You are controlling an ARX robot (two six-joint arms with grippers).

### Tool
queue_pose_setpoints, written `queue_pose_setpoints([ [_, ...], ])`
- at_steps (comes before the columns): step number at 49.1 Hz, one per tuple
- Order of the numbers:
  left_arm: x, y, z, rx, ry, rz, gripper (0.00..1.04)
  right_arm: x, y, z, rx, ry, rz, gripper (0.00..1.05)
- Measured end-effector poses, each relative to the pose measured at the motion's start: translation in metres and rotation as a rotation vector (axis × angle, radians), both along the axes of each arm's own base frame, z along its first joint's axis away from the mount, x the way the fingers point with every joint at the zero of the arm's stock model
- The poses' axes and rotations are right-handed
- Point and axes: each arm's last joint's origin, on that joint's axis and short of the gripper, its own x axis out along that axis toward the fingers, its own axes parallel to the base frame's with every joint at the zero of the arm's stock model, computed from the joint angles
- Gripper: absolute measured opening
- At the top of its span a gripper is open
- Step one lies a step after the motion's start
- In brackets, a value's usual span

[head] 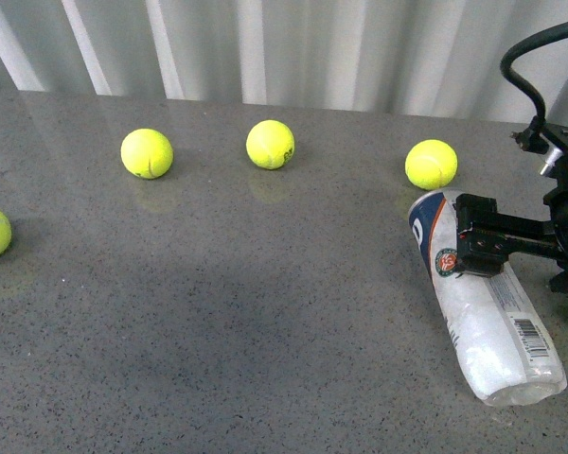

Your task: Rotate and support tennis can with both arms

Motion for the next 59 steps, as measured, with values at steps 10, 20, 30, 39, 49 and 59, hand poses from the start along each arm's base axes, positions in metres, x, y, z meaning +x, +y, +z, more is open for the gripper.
queue_pose_setpoints([
  [10, 0.0, 0.0, 0.0, 0.0, 0.0, 0.0, 0.98, 0.027, 0.005, -0.018, 0.009, 0.034, 0.014, 0.97],
  [20, 0.0, 0.0, 0.0, 0.0, 0.0, 0.0, 0.98, 0.041, 0.015, -0.028, -0.019, 0.033, 0.113, 0.82],
  [30, 0.0, 0.0, 0.0, 0.0, 0.0, 0.0, 0.98, 0.043, 0.043, -0.013, -0.067, -0.149, 0.423, 0.57],
  [39, 0.0, 0.0, 0.0, 0.0, 0.0, 0.0, 0.98, 0.028, 0.1, 0.05, -0.133, -0.49, 1.009, 0.37],
  [49, 0.0, 0.0, 0.0, 0.0, 0.0, 0.0, 0.98, 0.036, 0.159, 0.051, -0.398, -0.613, 1.497, 0.23],
  [59, 0.0, 0.0, 0.0, 0.0, 0.0, 0.0, 0.98, 0.065, 0.175, 0.0, -0.523, -0.523, 1.626, 0.15],
])
